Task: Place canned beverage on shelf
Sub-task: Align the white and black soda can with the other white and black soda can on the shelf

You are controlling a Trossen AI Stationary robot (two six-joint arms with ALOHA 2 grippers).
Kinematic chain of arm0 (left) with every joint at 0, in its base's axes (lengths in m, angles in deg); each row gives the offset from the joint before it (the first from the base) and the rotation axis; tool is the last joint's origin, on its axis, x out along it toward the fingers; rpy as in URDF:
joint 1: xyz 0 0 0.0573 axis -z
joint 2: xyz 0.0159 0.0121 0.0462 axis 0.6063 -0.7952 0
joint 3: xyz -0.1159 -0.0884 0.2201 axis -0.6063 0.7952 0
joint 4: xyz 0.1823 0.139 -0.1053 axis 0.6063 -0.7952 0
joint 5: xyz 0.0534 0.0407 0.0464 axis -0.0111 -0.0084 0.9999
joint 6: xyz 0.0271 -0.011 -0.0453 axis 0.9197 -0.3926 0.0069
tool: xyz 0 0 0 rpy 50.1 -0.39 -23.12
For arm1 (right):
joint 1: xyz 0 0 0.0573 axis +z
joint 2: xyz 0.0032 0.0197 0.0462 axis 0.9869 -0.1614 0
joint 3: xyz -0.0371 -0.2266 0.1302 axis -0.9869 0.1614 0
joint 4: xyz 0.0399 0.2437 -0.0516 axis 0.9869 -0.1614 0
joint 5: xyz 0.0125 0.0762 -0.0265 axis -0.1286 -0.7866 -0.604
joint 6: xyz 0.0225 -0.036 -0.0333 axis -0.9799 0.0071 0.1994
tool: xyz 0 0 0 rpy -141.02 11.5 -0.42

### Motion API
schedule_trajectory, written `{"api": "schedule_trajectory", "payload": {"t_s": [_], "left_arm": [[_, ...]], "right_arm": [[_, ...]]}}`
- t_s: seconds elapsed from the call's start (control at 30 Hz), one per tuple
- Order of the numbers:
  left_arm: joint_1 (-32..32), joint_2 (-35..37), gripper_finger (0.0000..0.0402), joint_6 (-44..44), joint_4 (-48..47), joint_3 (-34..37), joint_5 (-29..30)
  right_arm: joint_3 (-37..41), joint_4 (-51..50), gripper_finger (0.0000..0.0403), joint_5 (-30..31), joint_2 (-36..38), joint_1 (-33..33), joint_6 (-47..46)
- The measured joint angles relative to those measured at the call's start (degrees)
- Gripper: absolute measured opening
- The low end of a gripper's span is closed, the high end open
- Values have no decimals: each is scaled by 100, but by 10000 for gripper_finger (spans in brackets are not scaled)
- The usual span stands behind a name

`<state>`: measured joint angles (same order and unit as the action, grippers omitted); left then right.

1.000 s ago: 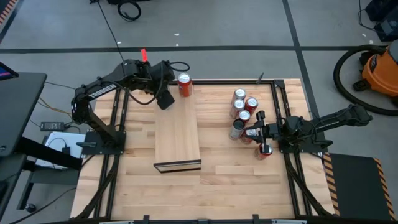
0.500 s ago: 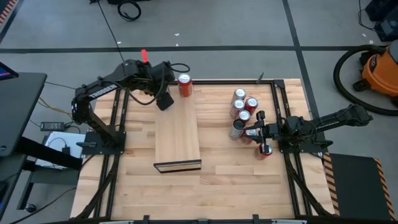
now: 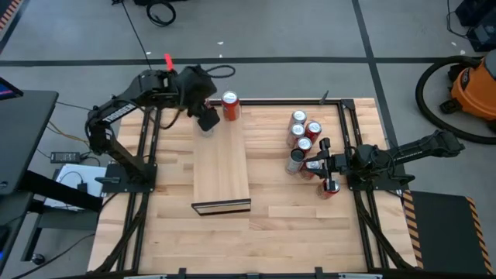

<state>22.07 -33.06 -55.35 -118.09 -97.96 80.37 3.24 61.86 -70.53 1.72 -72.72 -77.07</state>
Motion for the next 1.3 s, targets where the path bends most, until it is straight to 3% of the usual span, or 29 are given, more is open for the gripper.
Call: {"api": "schedule_trajectory", "payload": {"t_s": [0.1, 0.23, 0.3, 0.63, 1.0, 1.3], "left_arm": [[330, -11, 350, 400, 635, 21, -34], [724, -139, 350, 711, 1323, 127, -58], [835, -257, 350, 703, 1612, 210, -73], [1199, -1292, 350, 881, 2204, 331, -382], [1188, -2049, 350, 1282, 3379, 319, -376], [1186, -2571, 350, 1215, 4103, 323, -372]], "right_arm": [[-194, -425, 130, 206, 3, 0, -132], [-1145, -2415, 130, 686, -153, 50, -317], [-1415, -2911, 130, 866, -303, 106, -344], [-1936, -3945, 130, 1916, -491, 392, -868], [-2249, -5160, 132, 2442, -489, 481, -1249], [-2255, -5248, 166, 2428, -639, 483, -1426]]}}
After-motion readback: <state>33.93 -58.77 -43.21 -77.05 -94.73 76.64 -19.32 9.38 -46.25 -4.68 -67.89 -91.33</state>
